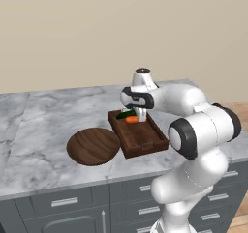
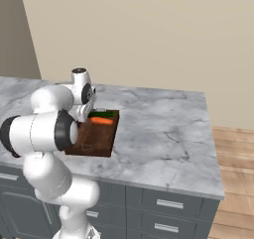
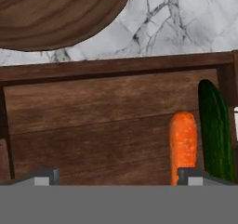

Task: Place the two vegetables and bowl onto the tray for setting up a vegetable dip station.

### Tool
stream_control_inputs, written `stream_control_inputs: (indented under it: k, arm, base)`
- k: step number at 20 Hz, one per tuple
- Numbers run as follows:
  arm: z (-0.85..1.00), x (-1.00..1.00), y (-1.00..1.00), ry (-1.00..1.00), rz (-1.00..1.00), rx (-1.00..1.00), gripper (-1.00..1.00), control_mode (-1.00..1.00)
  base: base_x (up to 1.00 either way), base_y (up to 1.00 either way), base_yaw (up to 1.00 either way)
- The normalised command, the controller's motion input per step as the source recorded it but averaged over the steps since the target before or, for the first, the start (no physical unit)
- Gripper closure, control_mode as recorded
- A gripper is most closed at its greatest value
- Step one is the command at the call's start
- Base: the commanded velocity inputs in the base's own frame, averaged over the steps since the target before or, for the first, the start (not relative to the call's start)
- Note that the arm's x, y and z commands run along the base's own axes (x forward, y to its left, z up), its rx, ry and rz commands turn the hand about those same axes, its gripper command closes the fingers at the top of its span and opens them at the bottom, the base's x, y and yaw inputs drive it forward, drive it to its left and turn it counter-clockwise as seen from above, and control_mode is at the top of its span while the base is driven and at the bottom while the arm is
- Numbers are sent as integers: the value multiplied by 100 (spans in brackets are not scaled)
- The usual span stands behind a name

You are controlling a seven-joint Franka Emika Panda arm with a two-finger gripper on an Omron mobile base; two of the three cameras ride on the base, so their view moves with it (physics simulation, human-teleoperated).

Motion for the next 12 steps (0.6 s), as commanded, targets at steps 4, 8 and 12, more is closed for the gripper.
stream_control_inputs:
  k: [4, 8, 12]
  arm:
    - [17, -63, 7, 0, 0, 0, -100, -100]
    - [27, -35, 28, 0, 0, -1, -100, -100]
    - [32, -46, 30, 0, 0, -1, -100, -100]
  base:
    - [0, 0, 0]
    - [0, 0, 0]
    - [0, 0, 0]
